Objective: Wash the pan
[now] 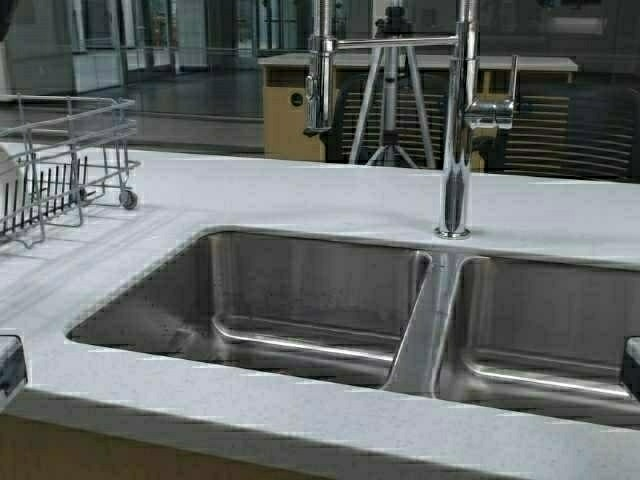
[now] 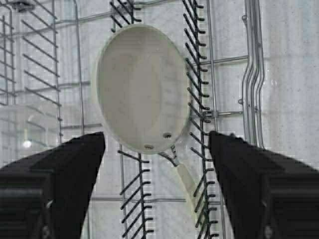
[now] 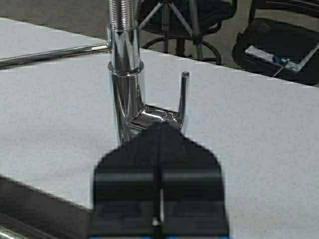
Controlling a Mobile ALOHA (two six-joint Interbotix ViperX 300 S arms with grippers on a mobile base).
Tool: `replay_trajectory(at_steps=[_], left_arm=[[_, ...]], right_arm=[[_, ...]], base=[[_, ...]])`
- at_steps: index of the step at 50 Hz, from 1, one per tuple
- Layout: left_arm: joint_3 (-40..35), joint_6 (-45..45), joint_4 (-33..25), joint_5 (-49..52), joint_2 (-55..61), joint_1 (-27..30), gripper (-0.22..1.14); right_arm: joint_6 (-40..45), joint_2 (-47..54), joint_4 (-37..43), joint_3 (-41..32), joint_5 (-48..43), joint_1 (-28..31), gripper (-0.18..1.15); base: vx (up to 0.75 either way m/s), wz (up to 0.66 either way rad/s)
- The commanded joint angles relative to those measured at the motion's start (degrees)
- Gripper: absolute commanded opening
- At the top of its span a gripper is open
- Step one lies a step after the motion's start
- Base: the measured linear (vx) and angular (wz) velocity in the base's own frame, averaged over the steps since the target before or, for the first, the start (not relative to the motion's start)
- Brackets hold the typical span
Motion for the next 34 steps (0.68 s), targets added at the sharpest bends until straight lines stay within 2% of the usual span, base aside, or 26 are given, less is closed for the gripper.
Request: replay_trajectory(at_steps=[1,34], left_arm=[[-0.35,-0.09,0.09,-0.35,-1.76,0.09,0.96],[-0.70,0.00,0.44,-0.62,-1.85,0.09,0.96]], right_arm=[[-0.09,-0.62,-0.09,-0.97,-0.62,0.00,0.06],[-0.09,-0.62,-0.09,-0.62,-0.53,0.00,0.06]], base=[[0.00,0.00],[0.00,0.00]])
